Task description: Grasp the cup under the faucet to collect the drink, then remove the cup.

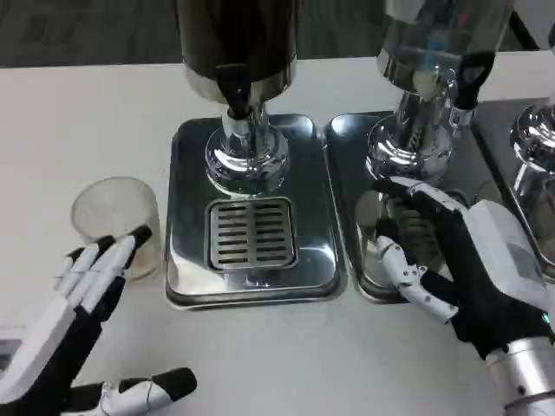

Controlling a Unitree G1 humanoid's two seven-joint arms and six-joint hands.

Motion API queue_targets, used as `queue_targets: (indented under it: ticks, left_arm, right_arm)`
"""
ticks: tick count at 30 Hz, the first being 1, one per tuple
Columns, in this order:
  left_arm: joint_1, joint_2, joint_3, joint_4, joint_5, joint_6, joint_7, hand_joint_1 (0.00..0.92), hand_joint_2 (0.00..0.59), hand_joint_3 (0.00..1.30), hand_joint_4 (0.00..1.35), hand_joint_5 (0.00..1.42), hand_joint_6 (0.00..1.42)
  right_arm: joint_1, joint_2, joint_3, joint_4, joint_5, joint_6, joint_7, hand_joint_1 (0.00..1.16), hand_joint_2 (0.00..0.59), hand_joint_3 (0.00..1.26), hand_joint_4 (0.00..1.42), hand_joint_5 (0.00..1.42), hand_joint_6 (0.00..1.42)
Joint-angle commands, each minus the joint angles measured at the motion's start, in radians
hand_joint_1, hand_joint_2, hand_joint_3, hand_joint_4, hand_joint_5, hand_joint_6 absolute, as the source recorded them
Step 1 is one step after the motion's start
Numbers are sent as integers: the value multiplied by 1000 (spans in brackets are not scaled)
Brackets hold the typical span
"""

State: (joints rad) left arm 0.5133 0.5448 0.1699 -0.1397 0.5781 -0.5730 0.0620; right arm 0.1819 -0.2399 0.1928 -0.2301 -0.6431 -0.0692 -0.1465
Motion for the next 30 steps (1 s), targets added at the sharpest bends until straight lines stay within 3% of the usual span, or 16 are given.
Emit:
queue_targets:
  ticks: [1,15,25,30]
  left_arm:
    - [28,7,-17,-14,-3,-11,-22,0,43,0,0,0,0]
    - [41,2,-24,-19,-4,2,-24,0,46,0,0,0,0]
    - [-49,-6,32,57,-142,-15,-10,0,8,0,0,0,85]
    - [-132,-9,42,90,-135,65,-9,0,0,0,0,14,136]
  right_arm:
    - [4,-1,0,4,3,-11,-5,340,461,313,267,286,301]
    - [4,-7,-5,0,6,-11,0,341,461,317,279,288,306]
    - [-13,15,16,-13,-6,23,14,341,461,317,279,288,306]
    - [-8,29,23,-17,-15,32,5,333,468,317,280,288,318]
